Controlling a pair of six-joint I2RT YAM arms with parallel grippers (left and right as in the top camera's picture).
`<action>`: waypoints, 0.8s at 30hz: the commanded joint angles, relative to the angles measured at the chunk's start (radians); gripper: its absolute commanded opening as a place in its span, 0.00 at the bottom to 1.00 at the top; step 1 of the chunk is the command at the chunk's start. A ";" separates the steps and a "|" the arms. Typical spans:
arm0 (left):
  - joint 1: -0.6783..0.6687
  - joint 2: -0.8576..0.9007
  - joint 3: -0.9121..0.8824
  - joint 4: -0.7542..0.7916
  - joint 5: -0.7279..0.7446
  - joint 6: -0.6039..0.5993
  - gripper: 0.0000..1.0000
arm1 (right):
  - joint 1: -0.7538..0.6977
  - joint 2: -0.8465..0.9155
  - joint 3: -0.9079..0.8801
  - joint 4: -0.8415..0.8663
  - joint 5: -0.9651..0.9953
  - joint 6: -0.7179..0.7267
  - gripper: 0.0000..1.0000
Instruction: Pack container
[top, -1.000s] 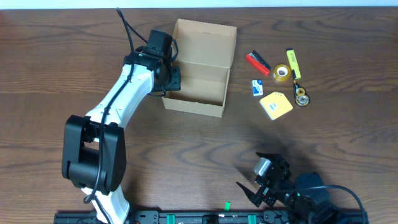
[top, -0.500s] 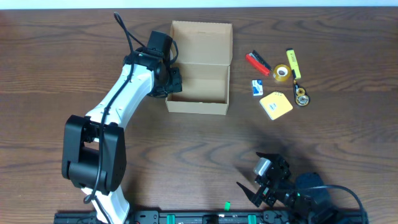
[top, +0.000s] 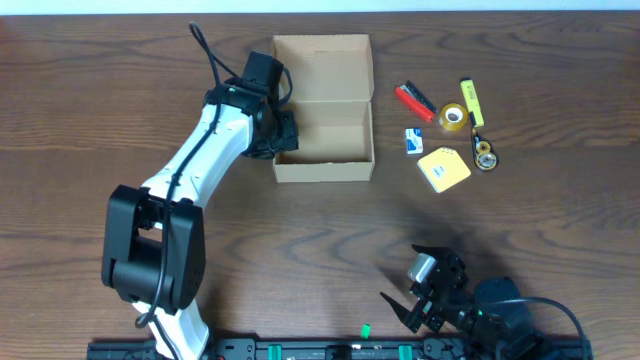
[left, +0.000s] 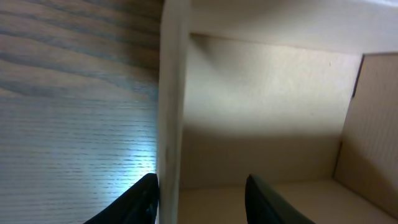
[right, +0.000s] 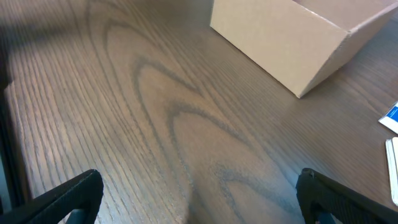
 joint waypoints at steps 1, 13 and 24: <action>-0.001 0.007 -0.005 -0.004 0.004 -0.016 0.46 | 0.007 -0.006 -0.009 -0.005 -0.001 0.012 0.99; -0.001 0.007 -0.005 -0.008 -0.104 0.015 0.47 | 0.007 -0.006 -0.009 -0.005 -0.001 0.013 0.99; -0.001 0.007 -0.005 -0.015 -0.182 0.149 0.44 | 0.007 -0.006 -0.009 -0.005 -0.001 0.012 0.99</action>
